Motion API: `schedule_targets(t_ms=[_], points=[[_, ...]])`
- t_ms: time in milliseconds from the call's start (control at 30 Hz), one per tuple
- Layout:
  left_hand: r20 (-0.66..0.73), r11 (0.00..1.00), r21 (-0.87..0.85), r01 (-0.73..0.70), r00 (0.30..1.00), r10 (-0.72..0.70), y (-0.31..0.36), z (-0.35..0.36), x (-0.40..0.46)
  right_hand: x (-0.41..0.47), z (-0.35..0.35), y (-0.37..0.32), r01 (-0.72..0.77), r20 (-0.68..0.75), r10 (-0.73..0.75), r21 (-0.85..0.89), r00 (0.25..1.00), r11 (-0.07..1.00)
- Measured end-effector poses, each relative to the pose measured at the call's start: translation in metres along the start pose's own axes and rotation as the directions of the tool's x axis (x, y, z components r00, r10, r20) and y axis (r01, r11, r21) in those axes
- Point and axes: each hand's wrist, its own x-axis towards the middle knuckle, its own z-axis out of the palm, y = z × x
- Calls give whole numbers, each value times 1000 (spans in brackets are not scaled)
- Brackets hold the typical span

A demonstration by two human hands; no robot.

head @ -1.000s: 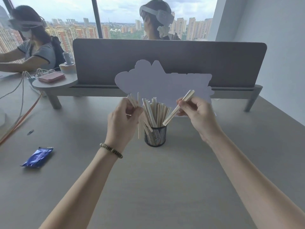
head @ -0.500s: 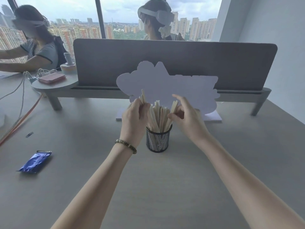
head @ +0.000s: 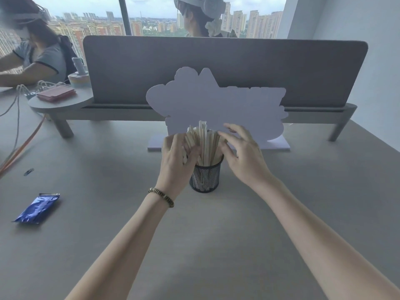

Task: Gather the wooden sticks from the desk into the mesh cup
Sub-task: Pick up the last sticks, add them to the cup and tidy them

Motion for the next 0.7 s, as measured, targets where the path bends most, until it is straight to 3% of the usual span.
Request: schedule_targets(t_ms=[167,267,367,600,700], points=[[49,983,-117,142,989,-137,-1,-3,-8,-5,-3,-4,-19,108,6,123,994,992],[159,905,-323,276,959,-236,-4,-4,-14,-2,-4,-3,-74,160,53,131,986,989],[264,819,-483,310,943,-202,-7,-6,-20,6,-9,-9,-98,245,54,169,968,981],[355,846,-420,328,918,-179,-11,-2,-30,29,-5,-17,-6,379,-42,125,924,992],[360,832,-438,341,914,-186,-13,-2,-30,29,-3,-13,-10,367,-31,108,930,994]])
